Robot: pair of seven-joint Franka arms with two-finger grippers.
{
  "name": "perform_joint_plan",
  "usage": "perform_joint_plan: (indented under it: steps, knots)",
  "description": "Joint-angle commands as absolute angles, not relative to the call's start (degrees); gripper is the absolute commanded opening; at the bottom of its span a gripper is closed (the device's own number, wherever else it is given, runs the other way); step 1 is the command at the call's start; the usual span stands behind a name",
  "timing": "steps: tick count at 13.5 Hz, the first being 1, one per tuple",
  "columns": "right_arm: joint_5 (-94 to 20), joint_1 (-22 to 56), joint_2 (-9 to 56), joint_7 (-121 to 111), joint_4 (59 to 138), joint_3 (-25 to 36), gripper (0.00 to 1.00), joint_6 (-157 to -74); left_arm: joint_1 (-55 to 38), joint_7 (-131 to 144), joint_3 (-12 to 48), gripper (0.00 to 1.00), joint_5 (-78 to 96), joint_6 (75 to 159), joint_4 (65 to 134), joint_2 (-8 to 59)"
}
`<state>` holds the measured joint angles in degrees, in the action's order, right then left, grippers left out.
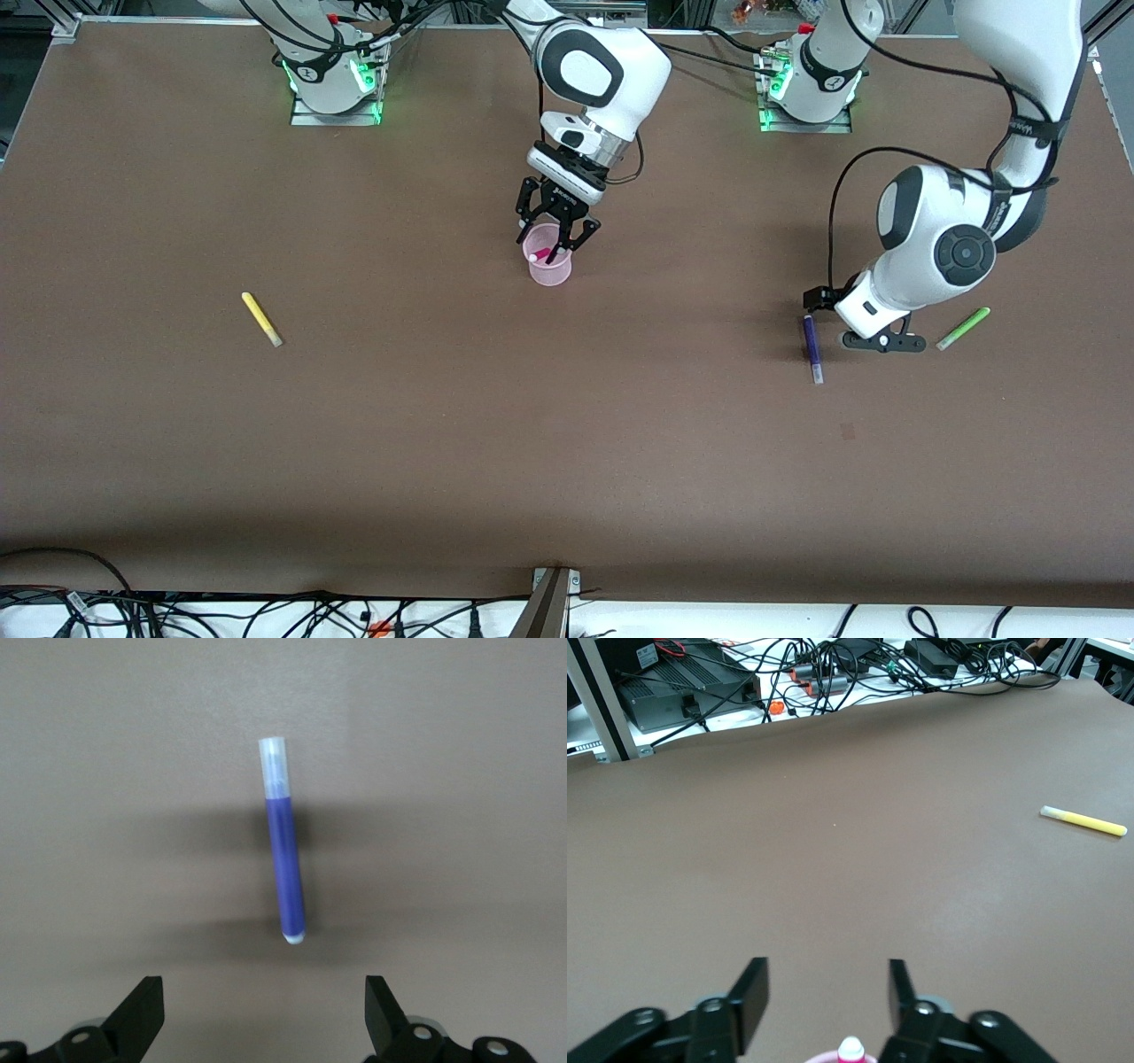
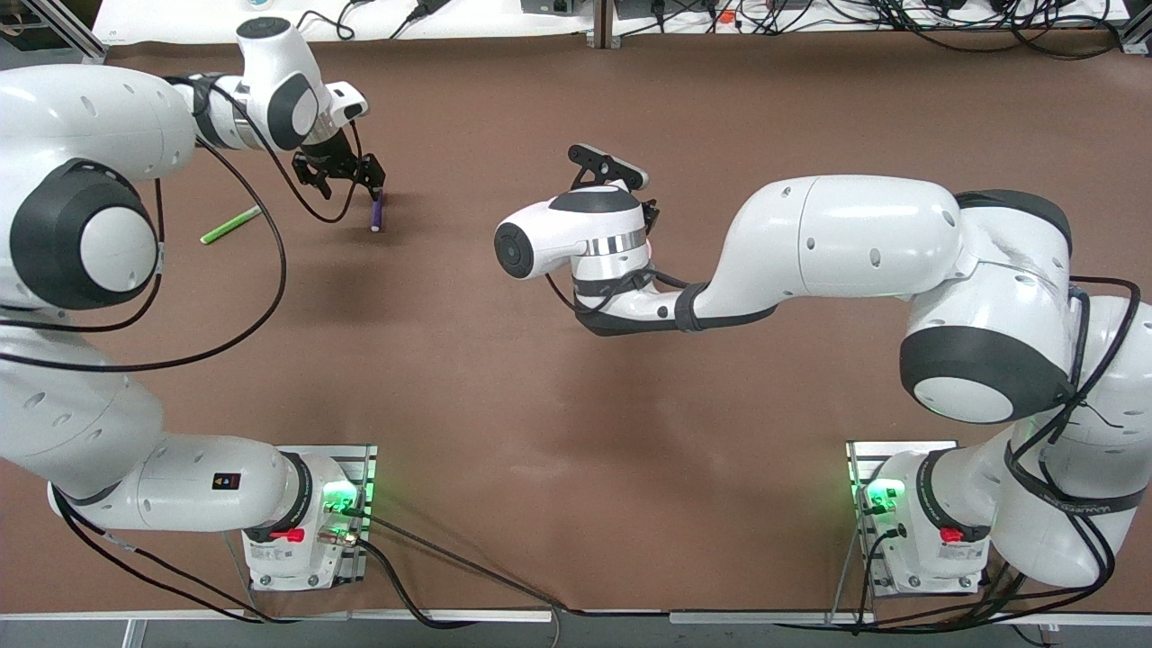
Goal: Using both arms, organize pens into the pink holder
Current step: 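Drop the pink marker into the cup while the left gripper reaches the blue marker, then grasp the blue marker with the left gripper while the right gripper withdraws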
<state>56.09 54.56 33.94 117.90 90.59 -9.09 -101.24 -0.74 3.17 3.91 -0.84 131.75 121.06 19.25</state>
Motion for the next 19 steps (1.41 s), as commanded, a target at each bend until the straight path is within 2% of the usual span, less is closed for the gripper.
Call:
perform_joint_plan:
  steps: [1,3,6,8,10,12,14,17,19]
  knots:
    - [55.82,55.11,31.22,112.18,89.38,-6.25,0.81,-100.02,-0.35,2.46,4.39,1.00,-0.09,142.76,128.02,19.60]
    - [49.79,53.80,26.48,103.67,89.38,-3.53,0.81,-100.72,-0.35,2.46,4.39,1.00,-0.09,149.75,130.25,21.78]
    - [35.55,49.06,19.53,84.70,88.68,-0.54,0.81,-101.08,-1.05,3.77,4.39,1.00,-0.09,153.71,129.90,24.42]
    - [25.98,48.43,15.23,73.27,88.68,5.06,0.81,-100.90,-1.05,3.96,4.39,0.99,-0.09,153.98,129.90,24.96]
    - [17.62,48.43,12.67,61.23,88.77,11.48,0.81,-100.46,-1.14,3.96,4.39,0.86,-0.09,153.98,129.99,24.96]
    - [10.84,48.43,11.78,50.59,88.86,18.25,0.90,-100.02,-1.14,3.96,4.48,0.68,-0.09,153.90,130.08,24.79]
    - [6.79,48.43,11.43,37.77,89.12,23.44,0.97,-98.97,-1.14,3.95,4.48,0.66,-0.09,153.90,129.99,24.96]
    - [2.73,48.43,11.51,23.33,91.39,27.94,0.99,-98.44,-1.23,3.96,4.48,0.65,-0.09,153.98,129.73,25.14]
    - [2.72,48.43,11.34,16.64,93.33,29.26,0.99,-97.83,-1.32,3.96,4.48,0.57,-0.09,153.98,128.76,25.92]
